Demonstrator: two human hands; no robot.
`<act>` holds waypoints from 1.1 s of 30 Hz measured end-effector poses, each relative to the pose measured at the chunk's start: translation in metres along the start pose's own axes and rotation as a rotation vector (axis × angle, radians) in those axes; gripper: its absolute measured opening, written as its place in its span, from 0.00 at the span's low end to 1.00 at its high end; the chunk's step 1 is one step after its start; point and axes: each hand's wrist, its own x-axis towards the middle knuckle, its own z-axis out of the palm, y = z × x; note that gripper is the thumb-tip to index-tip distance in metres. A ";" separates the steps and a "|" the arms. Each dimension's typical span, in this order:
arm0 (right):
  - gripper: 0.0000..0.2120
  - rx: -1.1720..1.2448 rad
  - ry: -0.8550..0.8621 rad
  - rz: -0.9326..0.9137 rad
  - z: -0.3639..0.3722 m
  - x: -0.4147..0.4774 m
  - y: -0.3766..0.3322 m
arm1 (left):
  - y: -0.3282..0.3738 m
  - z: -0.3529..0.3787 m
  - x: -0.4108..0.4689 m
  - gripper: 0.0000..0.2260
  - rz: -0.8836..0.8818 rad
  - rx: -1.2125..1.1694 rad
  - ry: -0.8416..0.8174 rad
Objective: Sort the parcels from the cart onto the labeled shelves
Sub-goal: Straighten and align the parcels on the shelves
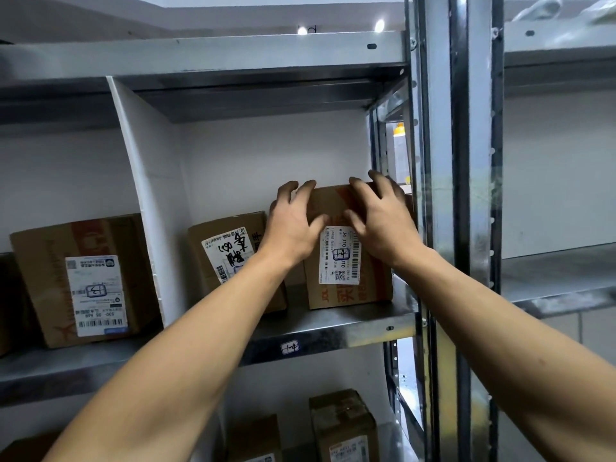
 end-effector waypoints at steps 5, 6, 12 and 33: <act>0.24 -0.115 0.063 -0.072 -0.008 -0.020 -0.013 | -0.001 -0.024 -0.019 0.27 0.094 0.094 0.032; 0.24 -0.135 0.084 -0.089 -0.010 -0.025 -0.016 | -0.002 -0.030 -0.026 0.26 0.122 0.115 0.038; 0.21 -0.171 0.136 -0.183 -0.014 -0.066 -0.049 | -0.018 -0.077 -0.077 0.23 0.253 0.231 0.091; 0.21 0.264 -0.380 -0.446 0.089 -0.321 -0.406 | -0.178 -0.353 -0.466 0.23 -0.419 0.757 -0.179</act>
